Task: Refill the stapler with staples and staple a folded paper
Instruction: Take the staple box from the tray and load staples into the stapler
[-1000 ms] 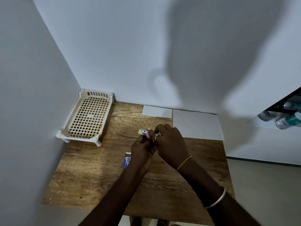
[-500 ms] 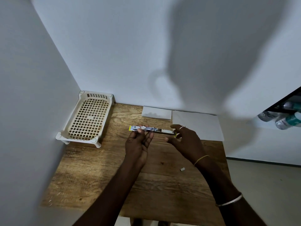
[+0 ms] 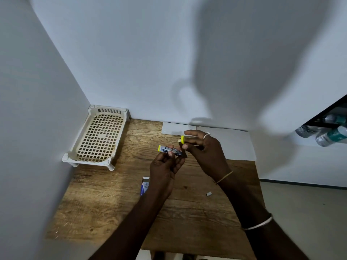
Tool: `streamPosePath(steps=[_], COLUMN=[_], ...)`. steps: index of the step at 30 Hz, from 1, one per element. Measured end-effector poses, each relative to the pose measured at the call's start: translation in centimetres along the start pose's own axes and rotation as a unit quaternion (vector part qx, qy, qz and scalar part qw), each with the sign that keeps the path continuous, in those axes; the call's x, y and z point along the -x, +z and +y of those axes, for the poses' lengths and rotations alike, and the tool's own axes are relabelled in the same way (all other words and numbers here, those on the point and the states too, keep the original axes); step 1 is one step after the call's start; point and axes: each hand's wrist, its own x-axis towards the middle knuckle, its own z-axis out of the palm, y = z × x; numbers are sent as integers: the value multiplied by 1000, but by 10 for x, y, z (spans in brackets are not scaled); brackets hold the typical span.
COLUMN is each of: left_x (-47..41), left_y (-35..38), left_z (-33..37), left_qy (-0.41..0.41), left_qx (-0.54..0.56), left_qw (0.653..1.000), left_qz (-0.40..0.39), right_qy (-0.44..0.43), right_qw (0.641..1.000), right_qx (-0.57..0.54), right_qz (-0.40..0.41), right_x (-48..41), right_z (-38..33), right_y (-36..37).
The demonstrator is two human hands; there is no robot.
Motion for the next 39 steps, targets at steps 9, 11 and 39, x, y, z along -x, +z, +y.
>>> streamPosePath(steps=[9, 11, 39], left_x=[8, 11, -7], left_y=[-5, -7, -29], left_z=[-7, -6, -7], left_qy=[-11, -30, 68], left_qx=[-39, -42, -394], left_qw=[998, 997, 908], left_qz=[-44, -65, -121], right_qy=[33, 38, 0], right_qw=[995, 994, 954], right_qx=[77, 76, 291], right_qz=[-59, -73, -68], right_x=[8, 7, 26], right_z=[21, 23, 73], right_y=[14, 12, 0])
